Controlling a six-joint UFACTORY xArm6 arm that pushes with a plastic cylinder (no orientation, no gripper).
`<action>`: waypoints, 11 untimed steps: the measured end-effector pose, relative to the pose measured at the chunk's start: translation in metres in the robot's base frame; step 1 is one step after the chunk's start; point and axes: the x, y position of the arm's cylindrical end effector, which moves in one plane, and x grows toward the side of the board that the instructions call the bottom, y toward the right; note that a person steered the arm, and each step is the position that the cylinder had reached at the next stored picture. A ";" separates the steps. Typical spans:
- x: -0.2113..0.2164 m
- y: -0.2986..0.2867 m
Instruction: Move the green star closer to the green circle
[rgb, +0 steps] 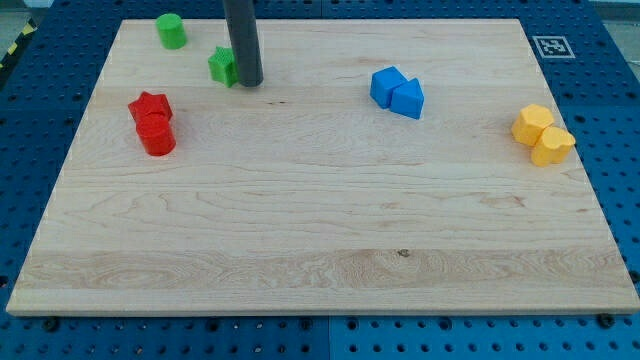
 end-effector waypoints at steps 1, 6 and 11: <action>-0.007 -0.011; -0.034 0.004; -0.026 -0.076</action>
